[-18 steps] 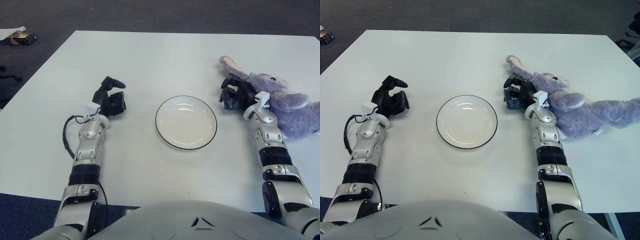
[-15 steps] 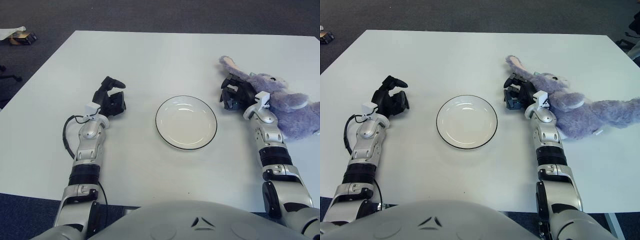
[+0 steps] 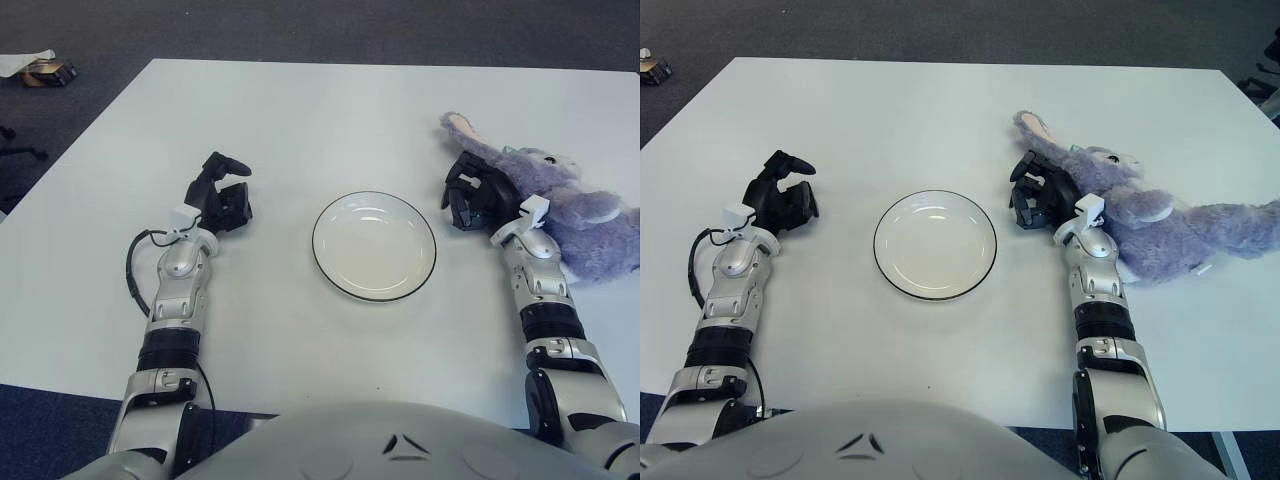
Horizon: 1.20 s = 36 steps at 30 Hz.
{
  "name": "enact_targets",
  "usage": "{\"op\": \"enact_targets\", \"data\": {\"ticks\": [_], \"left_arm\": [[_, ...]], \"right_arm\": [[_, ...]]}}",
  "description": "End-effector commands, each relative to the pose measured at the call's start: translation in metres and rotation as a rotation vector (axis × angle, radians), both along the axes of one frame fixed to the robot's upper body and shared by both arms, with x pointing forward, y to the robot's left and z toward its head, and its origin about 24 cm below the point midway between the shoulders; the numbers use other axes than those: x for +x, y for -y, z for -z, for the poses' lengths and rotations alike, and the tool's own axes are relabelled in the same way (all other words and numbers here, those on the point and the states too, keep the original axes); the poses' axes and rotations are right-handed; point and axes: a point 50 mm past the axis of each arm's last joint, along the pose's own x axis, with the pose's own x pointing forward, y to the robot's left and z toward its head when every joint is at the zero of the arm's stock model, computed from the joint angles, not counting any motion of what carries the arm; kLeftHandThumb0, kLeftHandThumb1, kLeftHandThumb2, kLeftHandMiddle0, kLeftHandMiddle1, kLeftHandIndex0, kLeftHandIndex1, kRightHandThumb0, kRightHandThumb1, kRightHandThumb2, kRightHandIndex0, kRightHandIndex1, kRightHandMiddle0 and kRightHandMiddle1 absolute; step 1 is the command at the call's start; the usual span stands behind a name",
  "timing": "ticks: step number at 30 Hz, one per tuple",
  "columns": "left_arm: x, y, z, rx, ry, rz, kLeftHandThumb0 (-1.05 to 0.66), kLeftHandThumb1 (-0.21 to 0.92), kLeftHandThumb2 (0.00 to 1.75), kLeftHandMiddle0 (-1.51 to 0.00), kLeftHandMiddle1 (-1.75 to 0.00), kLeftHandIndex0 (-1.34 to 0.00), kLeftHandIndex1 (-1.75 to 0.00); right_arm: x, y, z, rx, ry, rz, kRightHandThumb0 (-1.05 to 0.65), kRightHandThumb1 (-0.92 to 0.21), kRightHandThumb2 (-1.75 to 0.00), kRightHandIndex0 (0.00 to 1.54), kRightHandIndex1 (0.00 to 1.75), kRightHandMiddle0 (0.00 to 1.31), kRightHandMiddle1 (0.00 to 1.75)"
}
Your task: Put the doll into the plate.
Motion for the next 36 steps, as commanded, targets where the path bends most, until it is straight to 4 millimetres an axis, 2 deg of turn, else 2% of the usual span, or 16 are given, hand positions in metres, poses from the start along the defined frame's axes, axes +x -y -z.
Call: {"op": "enact_targets", "data": {"ticks": [1, 14, 18, 24, 28, 36], "left_arm": [[-0.010, 0.002, 0.022, -0.024, -0.082, -0.015, -0.41, 0.57, 1.00, -1.08, -1.75, -0.42, -1.75], [-0.011, 0.001, 0.023, -0.019, -0.099, -0.010, -0.40, 0.60, 0.96, -1.06, -1.75, -0.40, -1.75], [-0.011, 0.002, 0.023, -0.021, -0.105, -0.008, -0.40, 0.61, 0.95, -1.05, -1.75, -0.39, -1.75], [-0.009, 0.003, 0.023, -0.018, -0.112, -0.010, -0.39, 0.62, 0.94, -1.04, -1.75, -0.38, -1.75], [-0.009, 0.004, 0.023, -0.015, -0.115, -0.010, -0.39, 0.62, 0.93, -1.04, -1.75, -0.38, -1.75], [-0.008, 0.005, 0.024, -0.015, -0.123, -0.009, -0.39, 0.65, 0.90, -1.00, -1.75, -0.36, -1.75]], "right_arm": [[-0.010, -0.002, 0.013, 0.022, 0.000, -0.010, -0.01, -0.19, -1.45, 0.73, 1.75, 0.49, 1.67], [-0.028, -0.005, -0.008, 0.075, 0.183, 0.023, -0.01, -0.19, -1.46, 0.74, 1.73, 0.45, 1.72], [-0.034, 0.000, -0.024, 0.068, 0.280, 0.063, -0.01, -0.19, -1.46, 0.74, 1.74, 0.47, 1.69], [-0.041, 0.003, -0.045, 0.013, 0.399, 0.136, -0.01, -0.20, -1.43, 0.73, 1.73, 0.48, 1.66], [-0.050, -0.005, -0.065, -0.042, 0.502, 0.167, -0.01, -0.23, -1.37, 0.73, 1.67, 0.48, 1.65], [-0.065, -0.001, -0.073, -0.213, 0.583, 0.241, -0.01, -0.23, -1.33, 0.77, 1.58, 0.50, 1.62]]}}
